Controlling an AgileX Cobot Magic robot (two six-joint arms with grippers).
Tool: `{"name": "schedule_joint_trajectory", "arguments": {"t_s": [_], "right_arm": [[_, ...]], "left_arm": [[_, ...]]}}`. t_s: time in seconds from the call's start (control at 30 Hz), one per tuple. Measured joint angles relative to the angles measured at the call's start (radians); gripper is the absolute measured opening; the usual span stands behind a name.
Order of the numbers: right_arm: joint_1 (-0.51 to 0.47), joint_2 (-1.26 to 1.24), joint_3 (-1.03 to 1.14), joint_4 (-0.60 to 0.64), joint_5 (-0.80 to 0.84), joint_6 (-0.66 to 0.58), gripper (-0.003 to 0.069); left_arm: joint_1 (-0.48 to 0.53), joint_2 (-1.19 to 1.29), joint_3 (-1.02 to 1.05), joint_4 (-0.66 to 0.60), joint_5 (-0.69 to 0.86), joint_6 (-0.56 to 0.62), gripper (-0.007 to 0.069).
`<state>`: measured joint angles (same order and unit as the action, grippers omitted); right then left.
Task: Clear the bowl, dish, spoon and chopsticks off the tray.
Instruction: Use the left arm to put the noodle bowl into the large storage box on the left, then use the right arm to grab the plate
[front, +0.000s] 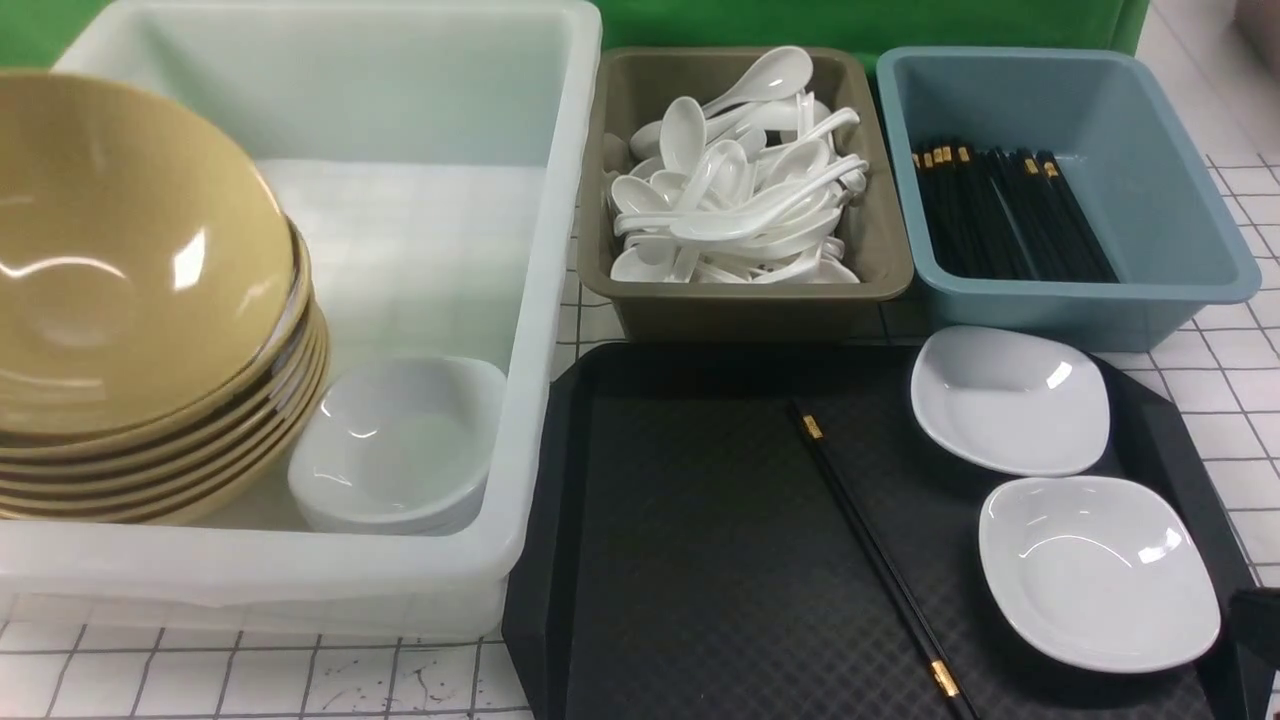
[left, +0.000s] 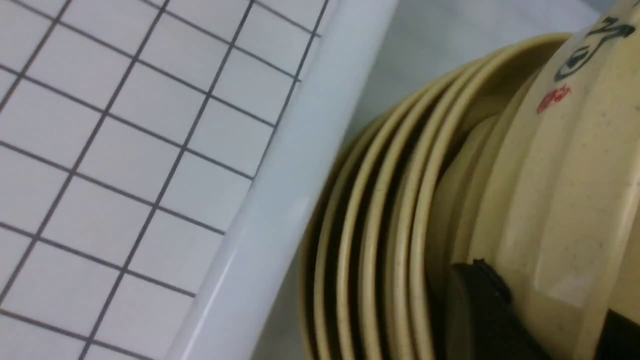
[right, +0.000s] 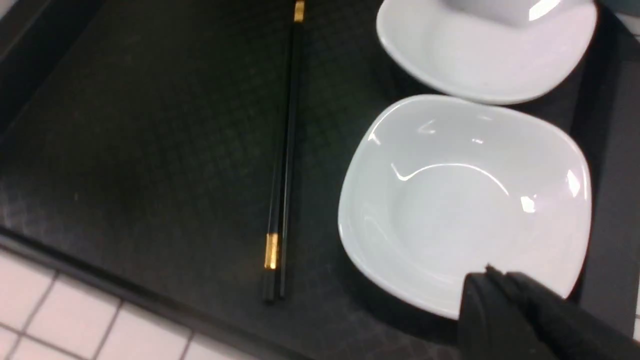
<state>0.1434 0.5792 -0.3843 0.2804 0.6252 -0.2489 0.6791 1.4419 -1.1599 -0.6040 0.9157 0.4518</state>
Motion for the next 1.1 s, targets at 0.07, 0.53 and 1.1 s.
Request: {"name": "schedule_joint_trajectory", "arguments": {"t_s": [0.07,0.53,1.1], "right_arm": [[0.000,0.029,-0.014,0.000,0.029,0.022,0.0127],[0.002,0.391,-0.198,-0.203,0.133,0.307,0.0514],[0.156,0.862,-0.210,-0.131,-0.276,0.255,0.0174]], "left_arm": [[-0.007,0.020,0.009,-0.005,-0.021,-0.002,0.0020],[-0.110,-0.092,-0.061,-0.015,-0.004,0.078,0.0589],[-0.546,-0.421,-0.063,-0.228,0.113,0.215,0.0221]]}}
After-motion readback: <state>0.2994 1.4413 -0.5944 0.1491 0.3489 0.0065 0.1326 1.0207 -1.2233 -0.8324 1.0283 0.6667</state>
